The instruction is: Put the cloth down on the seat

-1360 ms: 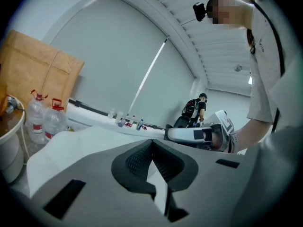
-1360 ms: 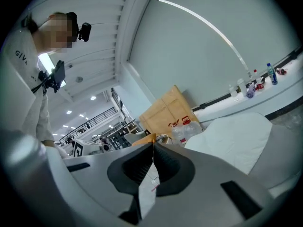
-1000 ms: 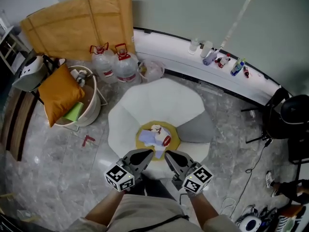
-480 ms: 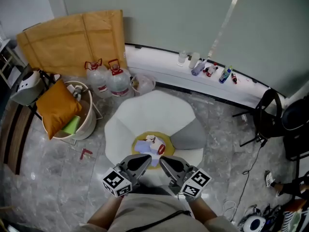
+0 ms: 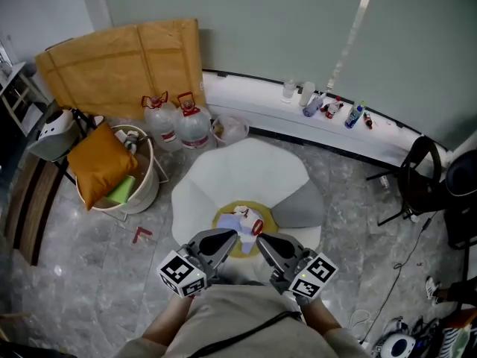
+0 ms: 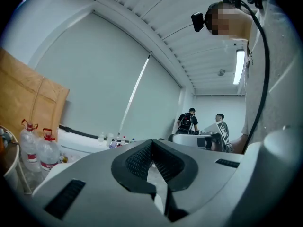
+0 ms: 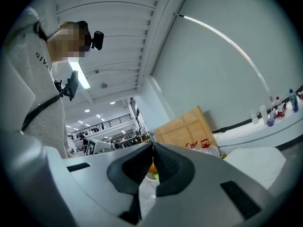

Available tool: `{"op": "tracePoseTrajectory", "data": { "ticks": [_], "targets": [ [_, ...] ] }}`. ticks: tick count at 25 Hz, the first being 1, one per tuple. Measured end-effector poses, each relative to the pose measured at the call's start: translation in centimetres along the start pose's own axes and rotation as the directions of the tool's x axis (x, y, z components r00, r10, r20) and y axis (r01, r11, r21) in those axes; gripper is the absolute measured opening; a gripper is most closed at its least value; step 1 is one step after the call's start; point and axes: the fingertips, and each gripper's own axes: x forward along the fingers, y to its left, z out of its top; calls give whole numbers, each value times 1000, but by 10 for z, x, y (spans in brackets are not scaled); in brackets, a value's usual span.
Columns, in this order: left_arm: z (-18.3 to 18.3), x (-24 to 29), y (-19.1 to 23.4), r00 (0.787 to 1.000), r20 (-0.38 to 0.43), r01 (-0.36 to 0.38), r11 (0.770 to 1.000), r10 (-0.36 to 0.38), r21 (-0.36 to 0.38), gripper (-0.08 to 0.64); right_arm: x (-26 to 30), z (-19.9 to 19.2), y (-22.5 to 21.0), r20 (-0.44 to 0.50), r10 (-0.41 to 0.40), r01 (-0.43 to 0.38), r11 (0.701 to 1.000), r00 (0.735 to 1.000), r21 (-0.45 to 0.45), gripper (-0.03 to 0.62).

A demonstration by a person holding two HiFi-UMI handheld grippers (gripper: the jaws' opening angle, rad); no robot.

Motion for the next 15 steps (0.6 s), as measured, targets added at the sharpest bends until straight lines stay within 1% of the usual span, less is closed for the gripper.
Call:
{"op": "tracePoseTrajectory", "data": {
  "ticks": [4,8,15],
  "targets": [
    [5,-3,1,1000,13,-13,1000,12,16,14,-5,3,2,-3,12,-12,1000,1000,-3,18],
    [6,-9,5,999,14,-52,999,51,10,14,-8,3,0,-1,9,-9,1000,1000,-3,18],
    [1,-11,6,998,5,-68,998,68,13,14,-8,2,2,6,30,-30,1000,1000,-7,18]
  ]
}}
